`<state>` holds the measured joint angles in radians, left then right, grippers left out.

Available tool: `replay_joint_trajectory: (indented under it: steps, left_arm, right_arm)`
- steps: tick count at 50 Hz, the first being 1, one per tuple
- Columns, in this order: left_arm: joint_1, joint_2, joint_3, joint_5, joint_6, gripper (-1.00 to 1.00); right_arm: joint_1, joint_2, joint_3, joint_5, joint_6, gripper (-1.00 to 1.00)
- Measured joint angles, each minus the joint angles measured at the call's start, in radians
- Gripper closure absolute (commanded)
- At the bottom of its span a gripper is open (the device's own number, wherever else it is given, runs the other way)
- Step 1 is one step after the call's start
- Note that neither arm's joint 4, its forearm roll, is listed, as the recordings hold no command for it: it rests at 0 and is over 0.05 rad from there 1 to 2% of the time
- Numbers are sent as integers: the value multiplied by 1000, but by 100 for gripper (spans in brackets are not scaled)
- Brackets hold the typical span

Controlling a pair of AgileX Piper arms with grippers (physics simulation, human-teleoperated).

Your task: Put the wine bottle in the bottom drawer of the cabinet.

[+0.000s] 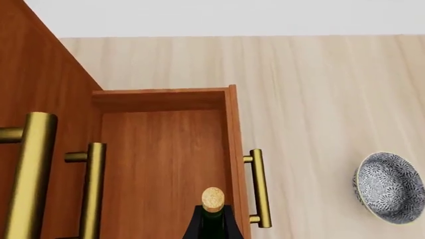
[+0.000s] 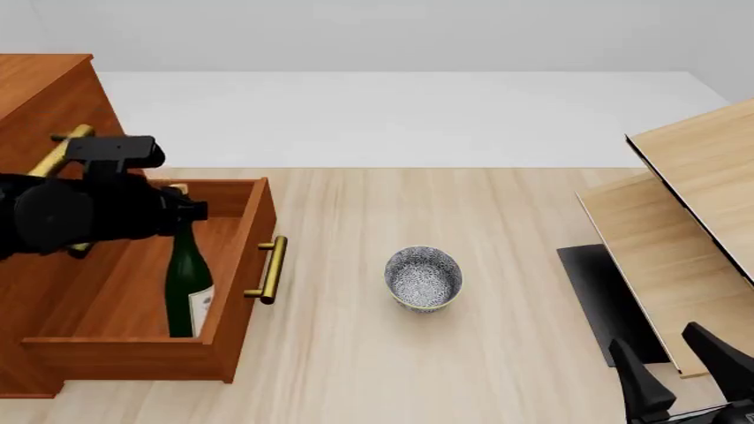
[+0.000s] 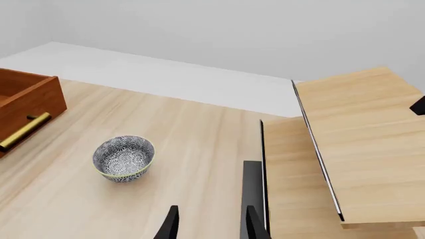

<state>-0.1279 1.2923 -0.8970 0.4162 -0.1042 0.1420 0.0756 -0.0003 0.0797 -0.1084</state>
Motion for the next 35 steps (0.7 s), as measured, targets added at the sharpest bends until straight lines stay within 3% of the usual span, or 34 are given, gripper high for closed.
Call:
replay_joint_trajectory:
  steps: [35]
  left_arm:
    - [22, 148, -57, -82, -27, 100]
  right_arm:
    - [-4, 0, 0, 4, 0, -100]
